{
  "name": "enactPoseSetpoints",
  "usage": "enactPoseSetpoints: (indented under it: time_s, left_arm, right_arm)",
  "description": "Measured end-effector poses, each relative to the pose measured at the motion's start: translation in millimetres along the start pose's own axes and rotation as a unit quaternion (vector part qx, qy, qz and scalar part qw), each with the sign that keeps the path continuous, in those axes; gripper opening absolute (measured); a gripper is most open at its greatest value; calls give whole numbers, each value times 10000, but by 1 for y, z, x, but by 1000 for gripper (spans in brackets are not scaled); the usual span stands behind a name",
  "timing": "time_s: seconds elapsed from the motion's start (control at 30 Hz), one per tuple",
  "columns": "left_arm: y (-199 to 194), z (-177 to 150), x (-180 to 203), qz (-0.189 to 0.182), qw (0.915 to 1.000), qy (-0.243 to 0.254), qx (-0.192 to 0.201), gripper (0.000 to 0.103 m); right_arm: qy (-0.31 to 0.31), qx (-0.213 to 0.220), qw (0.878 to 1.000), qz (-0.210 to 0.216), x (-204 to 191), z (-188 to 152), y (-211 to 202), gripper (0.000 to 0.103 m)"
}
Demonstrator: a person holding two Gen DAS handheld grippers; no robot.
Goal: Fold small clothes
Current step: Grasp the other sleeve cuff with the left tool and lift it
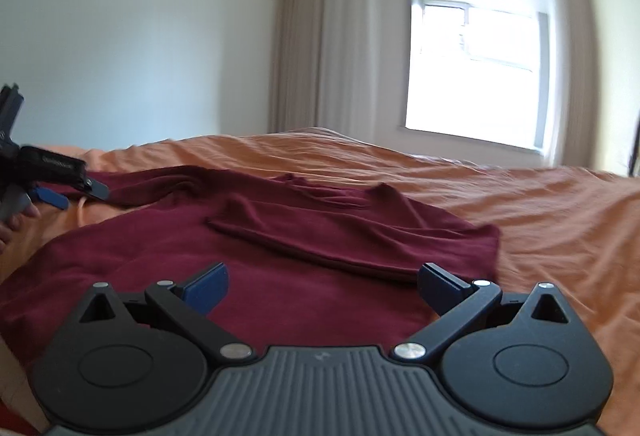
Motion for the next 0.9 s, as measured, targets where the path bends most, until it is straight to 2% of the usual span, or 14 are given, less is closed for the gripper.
enactPoseSetpoints:
  time_s: [0.13, 0.2, 0.33, 0.43, 0.53, 0.6, 0.63, 0.7, 0.73, 0.77, 0.83, 0.9]
  left_arm:
    - [-45, -14, -36, 398, 9992, -15, 91, 103]
    - [-62, -18, -58, 606, 9979, -202, 138, 103]
    - [-77, -25, -93, 872, 9930, -723, 337, 103]
    - [-82, -24, -101, 922, 9891, -903, 707, 103]
    - [-87, -20, -110, 1359, 9712, -1449, 1314, 102]
    - [-90, -16, -119, 1532, 9534, -1935, 1734, 97]
    - [-92, -14, -123, 1633, 9447, -2096, 1919, 91]
    - [-94, -11, -129, 1812, 9332, -2250, 2137, 78]
    - [-94, -10, -131, 1883, 9281, -2300, 2241, 64]
    - [-95, -10, -133, 1984, 9220, -2353, 2351, 43]
    - [-96, -10, -139, 2175, 9107, -2469, 2497, 22]
    - [-95, -7, -142, 2179, 9082, -2427, 2621, 17]
  right_arm:
    - [-188, -14, 9998, -32, -11, -13, 13, 103]
    - [-155, -140, 9998, -39, -13, -25, 19, 103]
    - [205, -287, 9994, -3, -6, -49, 28, 103]
    - [430, -247, 9987, 101, 2, -54, 28, 103]
    - [467, -240, 9985, 137, 4, -56, 27, 103]
    - [481, -221, 9985, 142, 3, -56, 27, 103]
    - [498, -208, 9984, 154, 4, -57, 26, 103]
    - [543, -187, 9982, 177, 5, -58, 26, 103]
    - [563, -178, 9981, 186, 5, -58, 27, 103]
    - [576, -167, 9980, 196, 5, -58, 27, 103]
    - [594, -142, 9979, 205, 5, -58, 27, 103]
    - [613, -119, 9978, 214, 6, -59, 27, 103]
Point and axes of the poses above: each gripper's, at about its wrist camera, not at the fingertips, and y roughly the way its jaws point, x to its right, z to its top, the point moved 5 cm from there along y, roughly the way its jaws point, and after that the axes turned 10 degrees about -z, right-handed, at the moved point
